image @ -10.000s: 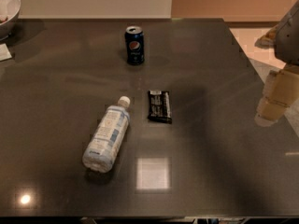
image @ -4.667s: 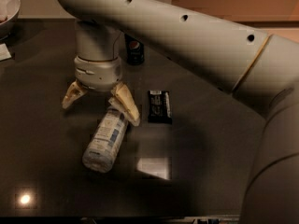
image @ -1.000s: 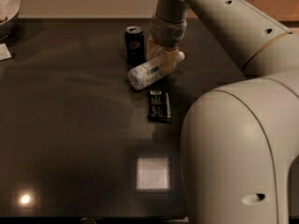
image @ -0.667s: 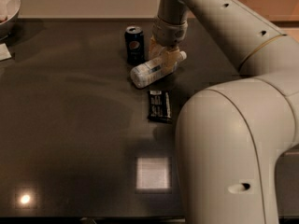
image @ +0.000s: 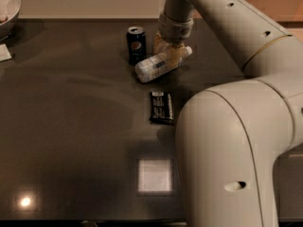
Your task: Move blue plastic bottle near pepsi can
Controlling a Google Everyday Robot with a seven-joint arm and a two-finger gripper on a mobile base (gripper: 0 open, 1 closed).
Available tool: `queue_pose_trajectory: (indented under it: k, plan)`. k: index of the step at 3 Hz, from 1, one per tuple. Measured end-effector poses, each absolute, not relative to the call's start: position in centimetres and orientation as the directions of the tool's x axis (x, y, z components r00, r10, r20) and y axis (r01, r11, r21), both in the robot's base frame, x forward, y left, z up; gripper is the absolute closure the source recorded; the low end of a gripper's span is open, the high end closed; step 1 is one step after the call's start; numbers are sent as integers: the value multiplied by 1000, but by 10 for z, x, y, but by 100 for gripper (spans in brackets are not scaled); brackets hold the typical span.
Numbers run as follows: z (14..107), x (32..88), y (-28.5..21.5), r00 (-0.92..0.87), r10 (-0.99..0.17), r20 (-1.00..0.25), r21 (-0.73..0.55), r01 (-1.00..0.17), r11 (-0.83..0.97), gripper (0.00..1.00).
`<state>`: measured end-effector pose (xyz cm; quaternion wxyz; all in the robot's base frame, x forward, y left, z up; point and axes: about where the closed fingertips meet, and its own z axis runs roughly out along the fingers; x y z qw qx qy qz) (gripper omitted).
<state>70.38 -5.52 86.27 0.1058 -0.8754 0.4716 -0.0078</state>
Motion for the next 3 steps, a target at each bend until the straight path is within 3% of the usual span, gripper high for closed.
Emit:
queue_pose_trajectory:
  k: [1,2,3]
  plan:
    - [864,711,-55,553,-829,-77,-208,-822,-530,13]
    - [862,715,-52,554,-829,-76,-219,-821,-528,0]
    - [862,715,-52,554,-829,-76,-219,-821,-528,0]
